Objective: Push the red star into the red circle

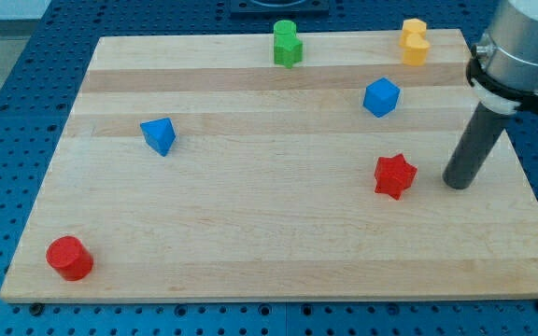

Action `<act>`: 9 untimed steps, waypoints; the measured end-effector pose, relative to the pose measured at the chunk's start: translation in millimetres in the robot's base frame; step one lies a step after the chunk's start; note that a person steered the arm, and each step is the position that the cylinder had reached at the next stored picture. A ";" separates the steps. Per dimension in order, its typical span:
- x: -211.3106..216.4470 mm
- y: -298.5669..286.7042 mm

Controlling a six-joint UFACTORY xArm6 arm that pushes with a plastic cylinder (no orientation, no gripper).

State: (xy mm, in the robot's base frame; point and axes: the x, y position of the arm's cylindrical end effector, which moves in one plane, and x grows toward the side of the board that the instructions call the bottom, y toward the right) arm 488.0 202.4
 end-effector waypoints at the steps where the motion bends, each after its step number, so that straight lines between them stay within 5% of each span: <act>1: 5.5 -38.8; 7: -8.7 -201.9; 9: -52.8 -214.7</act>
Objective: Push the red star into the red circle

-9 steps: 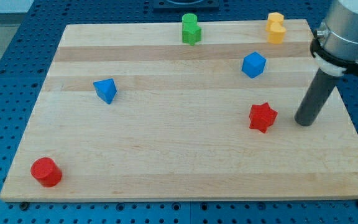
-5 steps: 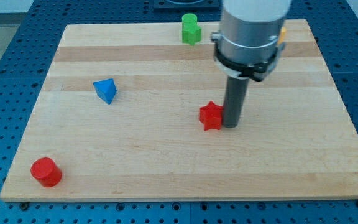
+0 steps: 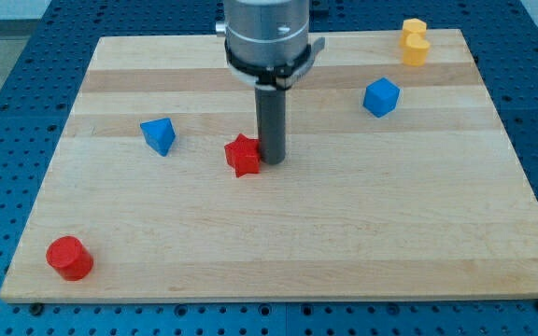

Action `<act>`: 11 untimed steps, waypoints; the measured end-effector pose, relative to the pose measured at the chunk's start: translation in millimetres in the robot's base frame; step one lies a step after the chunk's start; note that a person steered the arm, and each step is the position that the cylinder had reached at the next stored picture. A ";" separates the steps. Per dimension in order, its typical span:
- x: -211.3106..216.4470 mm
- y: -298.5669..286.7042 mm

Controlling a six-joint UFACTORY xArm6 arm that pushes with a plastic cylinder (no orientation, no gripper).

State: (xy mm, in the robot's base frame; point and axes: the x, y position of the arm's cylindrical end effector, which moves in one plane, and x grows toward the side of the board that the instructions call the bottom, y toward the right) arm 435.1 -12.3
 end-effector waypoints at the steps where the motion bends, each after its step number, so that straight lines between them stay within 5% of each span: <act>1: -11.9 -16.1; 3: 18.6 -61.0; 7: 47.0 17.1; 11: 80.2 2.0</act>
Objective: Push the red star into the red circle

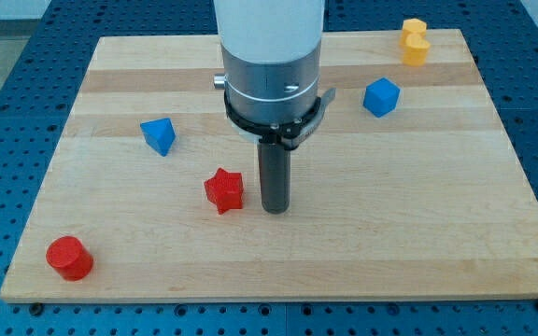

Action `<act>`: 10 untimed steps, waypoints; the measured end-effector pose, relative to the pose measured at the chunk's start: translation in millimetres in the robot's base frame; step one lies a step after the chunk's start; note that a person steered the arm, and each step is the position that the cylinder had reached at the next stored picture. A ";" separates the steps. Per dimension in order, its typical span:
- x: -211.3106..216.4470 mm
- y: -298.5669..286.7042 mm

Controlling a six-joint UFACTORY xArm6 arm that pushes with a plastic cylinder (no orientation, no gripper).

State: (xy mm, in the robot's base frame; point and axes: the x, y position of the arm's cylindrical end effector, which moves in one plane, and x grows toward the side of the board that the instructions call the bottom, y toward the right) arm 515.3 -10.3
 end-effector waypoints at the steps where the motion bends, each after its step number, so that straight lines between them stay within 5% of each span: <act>1: -16.3 -10.4; 7: -28.6 -110.1; 10: -7.0 -109.3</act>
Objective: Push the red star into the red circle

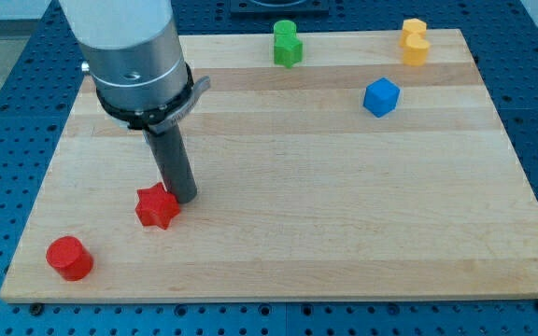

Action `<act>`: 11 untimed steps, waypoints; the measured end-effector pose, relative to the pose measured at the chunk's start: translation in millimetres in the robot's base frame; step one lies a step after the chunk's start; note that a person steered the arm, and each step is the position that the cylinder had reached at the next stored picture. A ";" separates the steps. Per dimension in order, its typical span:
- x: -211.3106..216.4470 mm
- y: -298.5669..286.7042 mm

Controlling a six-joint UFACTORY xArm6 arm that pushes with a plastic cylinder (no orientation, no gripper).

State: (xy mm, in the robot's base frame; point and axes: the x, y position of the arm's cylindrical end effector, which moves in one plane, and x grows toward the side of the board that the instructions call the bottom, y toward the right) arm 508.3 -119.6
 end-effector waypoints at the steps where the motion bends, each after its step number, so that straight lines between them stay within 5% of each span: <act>1: 10.4 -5.6; 11: 45.0 -78.2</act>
